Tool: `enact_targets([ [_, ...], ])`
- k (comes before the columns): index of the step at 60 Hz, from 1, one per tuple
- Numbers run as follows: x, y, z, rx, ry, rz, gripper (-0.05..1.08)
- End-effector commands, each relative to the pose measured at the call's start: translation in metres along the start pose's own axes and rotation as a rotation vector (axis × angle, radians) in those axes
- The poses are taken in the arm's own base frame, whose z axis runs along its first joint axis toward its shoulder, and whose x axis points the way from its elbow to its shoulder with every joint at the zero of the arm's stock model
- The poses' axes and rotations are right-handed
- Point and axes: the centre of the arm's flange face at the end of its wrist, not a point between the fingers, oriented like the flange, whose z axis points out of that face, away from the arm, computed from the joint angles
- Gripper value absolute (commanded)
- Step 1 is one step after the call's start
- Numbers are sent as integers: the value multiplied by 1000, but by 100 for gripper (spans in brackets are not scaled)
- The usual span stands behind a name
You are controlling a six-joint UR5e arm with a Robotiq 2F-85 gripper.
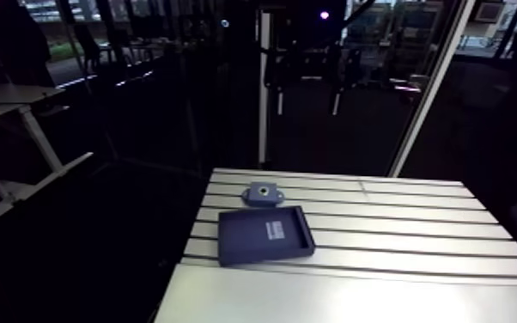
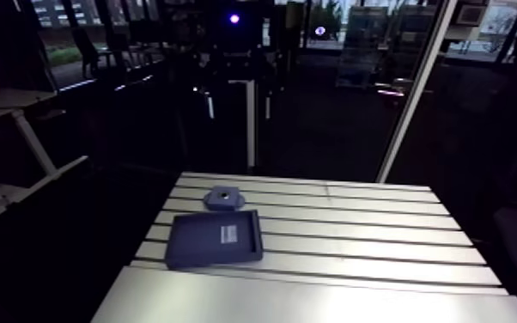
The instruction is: Pick up the bearing and press it into the housing until flush.
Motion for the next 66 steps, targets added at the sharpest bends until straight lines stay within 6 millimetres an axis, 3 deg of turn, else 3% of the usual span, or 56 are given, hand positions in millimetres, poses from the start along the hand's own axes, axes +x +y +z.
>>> enact_targets([
  [1, -41, 35, -43, 8, 37, 22, 1],
  [12, -40, 36, -43, 8, 36, 27, 1],
  [37, -17, 52, -32, 13, 41, 53, 1],
  [66, -16, 52, -32, 12, 41, 56, 1],
])
